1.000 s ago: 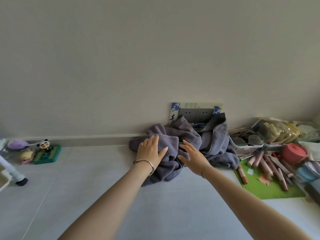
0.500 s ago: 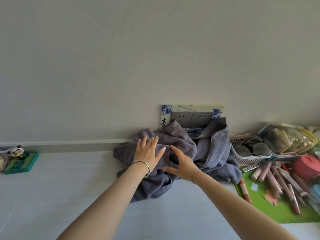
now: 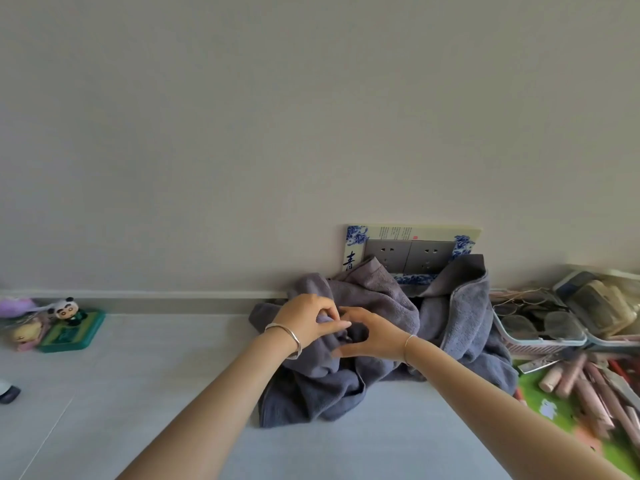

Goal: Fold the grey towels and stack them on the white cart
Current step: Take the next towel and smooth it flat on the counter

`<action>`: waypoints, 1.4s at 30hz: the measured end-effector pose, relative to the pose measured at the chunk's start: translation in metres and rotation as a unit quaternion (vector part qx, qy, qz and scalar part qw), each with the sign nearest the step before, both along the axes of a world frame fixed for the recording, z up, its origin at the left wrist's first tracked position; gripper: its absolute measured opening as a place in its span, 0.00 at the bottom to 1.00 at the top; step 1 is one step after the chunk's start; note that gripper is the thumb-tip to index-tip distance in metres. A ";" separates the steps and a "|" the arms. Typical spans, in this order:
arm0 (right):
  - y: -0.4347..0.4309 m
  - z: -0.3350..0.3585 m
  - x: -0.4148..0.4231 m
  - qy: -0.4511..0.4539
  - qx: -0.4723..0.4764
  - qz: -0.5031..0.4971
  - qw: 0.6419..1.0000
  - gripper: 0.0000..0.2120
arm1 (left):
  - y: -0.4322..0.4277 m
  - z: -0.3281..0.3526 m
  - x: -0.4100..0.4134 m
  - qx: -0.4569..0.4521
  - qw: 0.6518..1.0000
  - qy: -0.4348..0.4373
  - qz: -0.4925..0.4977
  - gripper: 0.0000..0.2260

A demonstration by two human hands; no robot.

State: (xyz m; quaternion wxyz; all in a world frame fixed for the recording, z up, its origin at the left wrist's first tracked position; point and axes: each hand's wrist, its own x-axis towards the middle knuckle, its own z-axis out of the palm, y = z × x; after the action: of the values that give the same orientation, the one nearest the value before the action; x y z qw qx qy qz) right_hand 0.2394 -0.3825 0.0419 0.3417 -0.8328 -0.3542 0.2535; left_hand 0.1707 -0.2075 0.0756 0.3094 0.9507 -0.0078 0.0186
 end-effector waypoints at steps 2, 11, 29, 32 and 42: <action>0.005 0.008 -0.003 0.000 -0.010 0.009 1.000 0.25 | 0.011 0.013 -0.003 -0.010 1.000 -0.002 0.001 0.10; 0.010 0.027 -0.037 -0.019 -0.146 0.054 0.988 0.36 | 0.060 0.072 -0.044 0.050 0.999 0.002 0.010 0.12; 0.031 0.211 -0.160 0.188 0.088 -0.013 0.978 0.40 | 0.136 0.185 -0.177 -0.034 0.999 -0.002 -0.023 0.23; 0.045 0.259 -0.181 0.161 0.157 0.021 0.974 0.38 | 0.148 0.237 -0.202 -0.064 0.995 -0.065 -0.036 0.22; 0.072 0.304 -0.215 0.141 0.227 0.028 0.963 0.38 | 0.170 0.292 -0.231 -0.138 0.974 -0.156 -0.083 0.33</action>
State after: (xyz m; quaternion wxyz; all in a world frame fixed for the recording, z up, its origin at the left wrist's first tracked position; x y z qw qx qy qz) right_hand 0.0247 -0.3107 0.3454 0.5612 -0.6789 -0.3734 0.2910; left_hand -0.0605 -0.0374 0.3679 0.4332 0.8802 -0.1323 0.1419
